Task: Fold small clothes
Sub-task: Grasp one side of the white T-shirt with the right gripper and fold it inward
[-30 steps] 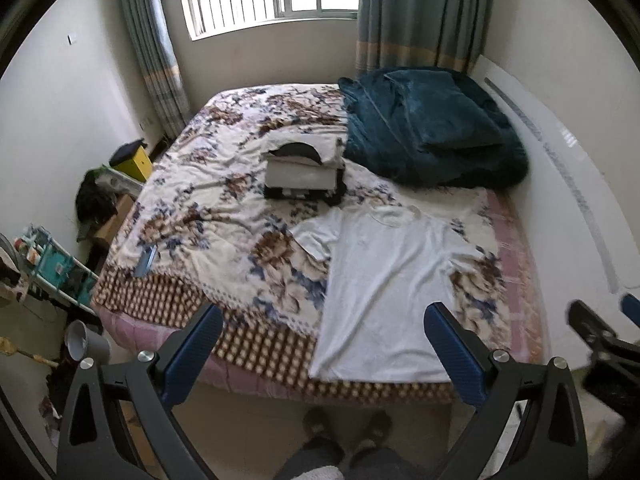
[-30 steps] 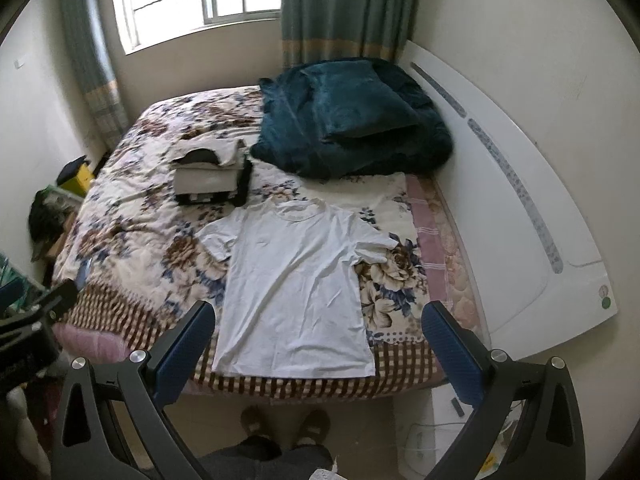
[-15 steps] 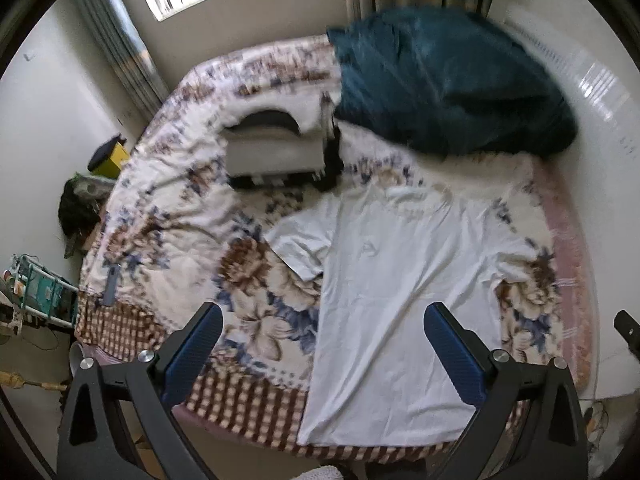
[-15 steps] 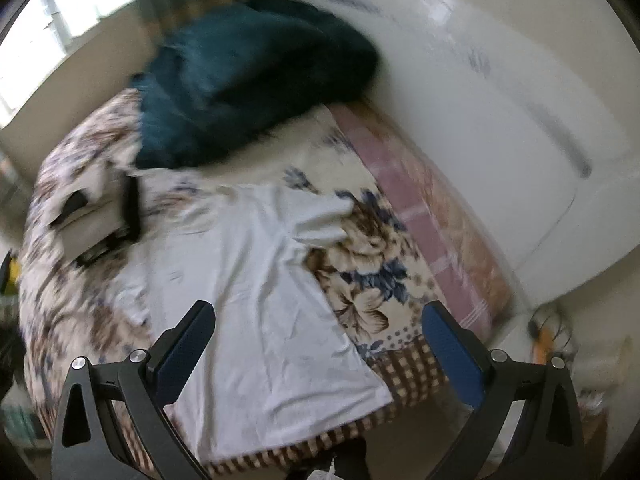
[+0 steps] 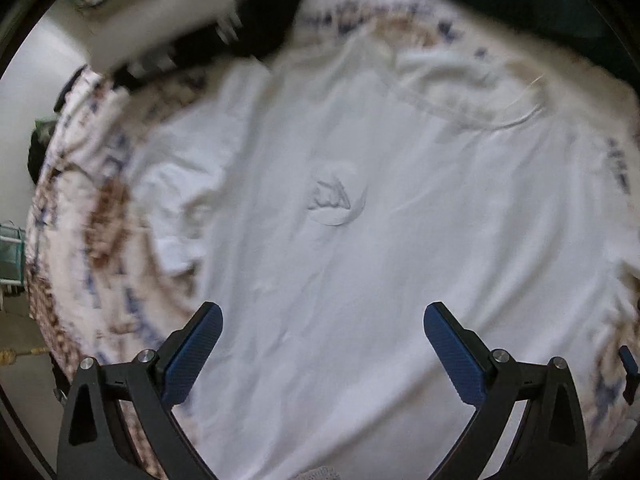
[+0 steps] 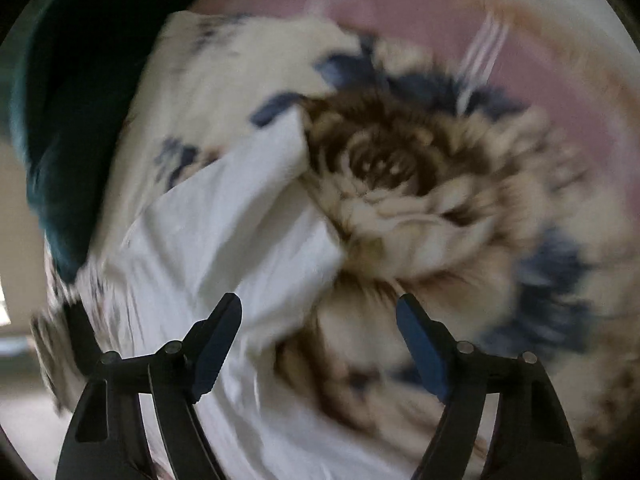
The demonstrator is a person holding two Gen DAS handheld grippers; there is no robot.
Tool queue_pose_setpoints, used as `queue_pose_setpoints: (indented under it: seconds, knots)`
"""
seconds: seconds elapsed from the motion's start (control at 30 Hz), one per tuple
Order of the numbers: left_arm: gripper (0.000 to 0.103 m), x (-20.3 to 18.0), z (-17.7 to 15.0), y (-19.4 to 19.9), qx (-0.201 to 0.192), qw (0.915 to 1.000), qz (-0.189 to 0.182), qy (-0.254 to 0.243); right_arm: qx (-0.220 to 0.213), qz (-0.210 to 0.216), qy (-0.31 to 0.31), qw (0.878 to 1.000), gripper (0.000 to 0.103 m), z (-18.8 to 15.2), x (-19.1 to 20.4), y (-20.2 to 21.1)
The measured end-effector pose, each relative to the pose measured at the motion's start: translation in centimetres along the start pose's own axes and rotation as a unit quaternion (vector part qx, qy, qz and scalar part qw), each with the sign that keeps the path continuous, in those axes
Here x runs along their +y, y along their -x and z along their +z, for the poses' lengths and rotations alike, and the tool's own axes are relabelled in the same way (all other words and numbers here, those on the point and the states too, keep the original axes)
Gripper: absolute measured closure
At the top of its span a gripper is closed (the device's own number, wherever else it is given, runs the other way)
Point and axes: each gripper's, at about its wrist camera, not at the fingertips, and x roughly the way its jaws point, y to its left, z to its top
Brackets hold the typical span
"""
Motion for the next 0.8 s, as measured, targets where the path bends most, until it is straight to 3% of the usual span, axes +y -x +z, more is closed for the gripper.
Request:
queue_pose_setpoints:
  seconds: [0.1,0.13,0.2,0.33,0.47,0.57,0.63,0.7,0.8]
  knots:
    - [0.000,-1.2,0.9,-3.0,0.008,0.9999,-0.010,0.000,-0.020,0.032,-0.044,0.998,0.054,0.0,-0.9,-2.5]
    - [0.000,-1.3,0.9,-3.5,0.007,0.9999,-0.011,-0.004,-0.038,0.039,-0.051,0.997,0.074,-0.2,-0.9,-2.4]
    - [0.000,-1.3,0.8,-3.8,0.001,0.9999,-0.012,-0.010,-0.063,0.042,-0.062,0.995,0.092,-0.7,-0.6,-2.2]
    - [0.000,0.0,0.5,-3.0,-0.008,0.9998,-0.016,-0.010,-0.107,0.019,-0.022,0.994,0.098,-2.5,2.7,0.1]
    - [0.000,3.1,0.5,-1.4,-0.026,0.9996,-0.014,0.001,-0.159,-0.021,0.136,0.978,0.098,-5.8,11.3,2.6]
    - [0.000,6.6,-0.1,0.1,-0.037,0.9990,-0.010,0.024,-0.180,-0.056,0.321,0.928,0.098,-11.7,19.7,1.5]
    - [0.000,8.8,-0.9,0.9,-0.042,0.9984,-0.009,0.037,-0.179,-0.078,0.428,0.882,0.098,-16.6,23.2,-0.6]
    - [0.000,11.1,-1.6,1.0,-0.049,0.9978,0.003,0.046,-0.171,-0.106,0.534,0.821,0.098,-22.5,25.6,-4.0]
    - [0.000,14.8,-3.4,0.8,-0.044,0.9972,0.018,0.057,-0.156,-0.140,0.603,0.770,0.098,-27.6,25.3,-7.5]
